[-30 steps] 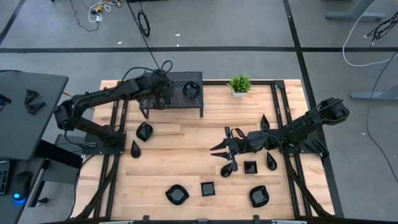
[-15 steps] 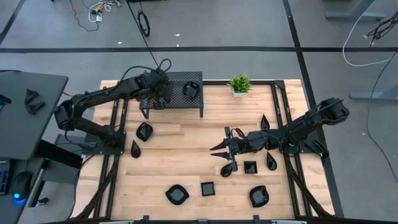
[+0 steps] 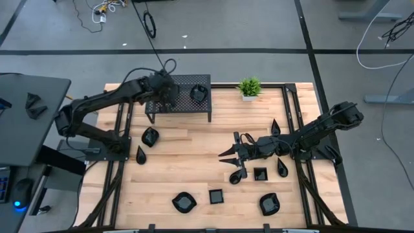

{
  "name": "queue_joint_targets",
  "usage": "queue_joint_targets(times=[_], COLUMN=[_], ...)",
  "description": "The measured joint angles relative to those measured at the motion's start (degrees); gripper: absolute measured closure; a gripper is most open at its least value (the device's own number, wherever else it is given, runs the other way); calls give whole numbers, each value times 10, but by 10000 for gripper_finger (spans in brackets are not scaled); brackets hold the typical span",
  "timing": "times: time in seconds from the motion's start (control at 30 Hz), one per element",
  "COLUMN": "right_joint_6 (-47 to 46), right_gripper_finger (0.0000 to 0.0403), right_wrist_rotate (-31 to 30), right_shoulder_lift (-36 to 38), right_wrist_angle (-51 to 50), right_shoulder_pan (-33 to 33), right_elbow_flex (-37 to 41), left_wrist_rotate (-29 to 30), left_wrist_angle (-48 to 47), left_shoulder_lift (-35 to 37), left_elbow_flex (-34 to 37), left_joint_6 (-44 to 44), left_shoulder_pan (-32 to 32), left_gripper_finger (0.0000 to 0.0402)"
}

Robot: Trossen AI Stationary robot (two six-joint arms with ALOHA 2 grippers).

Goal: Pick & Place Mini shaped plates
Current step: Stack the black square plate on top of the black square plates on the shelf, then stack the black leaf shaped plate on top of the black leaf shaped plates on the shelf

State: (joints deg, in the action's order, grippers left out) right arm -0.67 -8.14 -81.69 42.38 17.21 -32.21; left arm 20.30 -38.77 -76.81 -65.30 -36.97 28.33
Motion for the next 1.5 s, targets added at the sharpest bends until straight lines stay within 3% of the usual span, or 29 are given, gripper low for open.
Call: queue_joint_targets(times=[0.13,0.3,0.37,0.47,0.53,0.63,0.87,1.07,1.27,1.5], right_joint_6=[0,-4,-4,-5,-5,-6,1,11,10,10], right_gripper_finger=[317,317,317,317,317,317,317,317,317,317], right_wrist_rotate=[0,0,0,0,0,0,0,0,0,0], right_shoulder_lift=[0,0,0,0,0,0,0,0,0,0], right_wrist_angle=[0,-1,-1,-1,-1,-1,0,1,0,0], right_shoulder_pan=[0,0,0,0,0,0,0,0,0,0], right_elbow_flex=[0,0,0,0,0,0,0,0,0,0], left_wrist_rotate=[-9,-74,-44,56,76,59,-23,-84,-101,-98], left_wrist_angle=[-28,-33,-33,-25,-5,25,130,133,132,60], left_shoulder_lift=[16,39,38,37,38,37,37,33,34,56], left_elbow_flex=[-27,-24,-10,24,49,80,114,115,112,58], left_joint_6=[97,231,235,225,229,236,225,222,214,248], left_shoulder_pan=[-25,-98,-142,-179,-164,-116,-7,43,36,-29], left_gripper_finger=[258,273,290,324,356,393,397,398,396,395])
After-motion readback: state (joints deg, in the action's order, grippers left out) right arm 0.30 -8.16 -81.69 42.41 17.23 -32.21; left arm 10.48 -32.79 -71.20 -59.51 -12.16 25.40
